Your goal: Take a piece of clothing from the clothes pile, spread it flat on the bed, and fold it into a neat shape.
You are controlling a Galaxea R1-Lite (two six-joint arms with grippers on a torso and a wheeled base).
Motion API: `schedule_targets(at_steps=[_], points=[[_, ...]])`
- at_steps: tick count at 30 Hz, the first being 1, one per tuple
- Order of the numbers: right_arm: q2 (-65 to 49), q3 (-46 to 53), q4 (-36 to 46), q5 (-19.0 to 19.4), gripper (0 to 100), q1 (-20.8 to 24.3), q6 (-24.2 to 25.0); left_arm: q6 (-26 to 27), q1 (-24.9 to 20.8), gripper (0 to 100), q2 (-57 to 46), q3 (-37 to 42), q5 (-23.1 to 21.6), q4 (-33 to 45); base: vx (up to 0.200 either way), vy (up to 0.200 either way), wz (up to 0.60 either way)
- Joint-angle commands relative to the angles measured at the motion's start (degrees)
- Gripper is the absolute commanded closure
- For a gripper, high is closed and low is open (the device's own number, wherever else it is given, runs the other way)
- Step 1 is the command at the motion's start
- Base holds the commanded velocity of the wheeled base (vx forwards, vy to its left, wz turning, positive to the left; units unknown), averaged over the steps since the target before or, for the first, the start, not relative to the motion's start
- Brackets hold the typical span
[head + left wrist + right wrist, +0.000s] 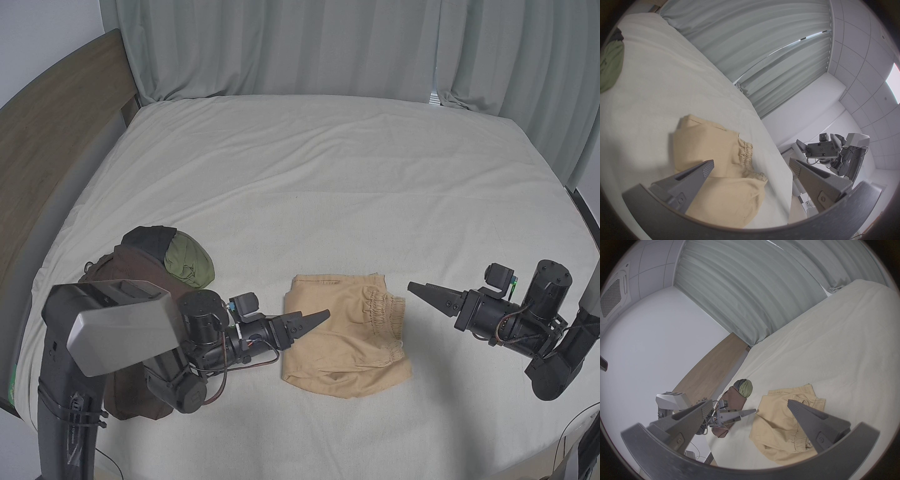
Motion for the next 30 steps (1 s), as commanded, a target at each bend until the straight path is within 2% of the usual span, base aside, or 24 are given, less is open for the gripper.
schedule_targets(at_steps=[1,7,15,21,23,24,25,26,30], points=[[0.7,0.0,0.0,-0.1,0,0.4,0.0,1.0,2.7,0,-4.6,3.5,-0.3,-0.1,0.000,0.000,0.00],[0.7,0.1,0.0,-0.1,0,1.0,0.0,1.6,5.0,0,-7.5,5.9,-1.6,-0.1,0.000,0.000,0.00],[0.5,0.6,0.0,-0.3,0,2.5,-0.1,6.2,13.7,0,-13.2,10.8,-5.4,-0.1,0.000,0.000,0.00],[0.6,0.6,0.0,-0.3,0,2.6,-0.1,14.9,18.3,0,-17.5,15.7,-7.3,0.0,0.000,0.000,0.00],[0.6,0.6,0.0,-0.3,0,2.6,-0.1,20.3,20.4,0,-18.6,17.1,-7.8,0.0,0.000,0.000,0.00],[0.6,0.6,0.0,-0.3,0,2.6,-0.1,25.0,22.2,0,-18.8,17.7,-8.3,0.0,0.000,0.000,0.00],[0.6,0.6,0.0,-0.3,0,2.6,-0.1,25.9,22.5,0,-18.8,17.8,-8.4,0.0,0.000,0.000,0.00],[0.7,0.6,0.0,-0.3,0,2.6,-0.1,29.1,23.7,0,-19.0,18.2,-9.0,0.0,0.000,0.000,0.00],[0.8,1.1,0.0,-0.3,0,2.6,-0.2,32.0,25.6,0,-21.3,19.9,-9.8,0.0,0.000,0.000,0.00]])
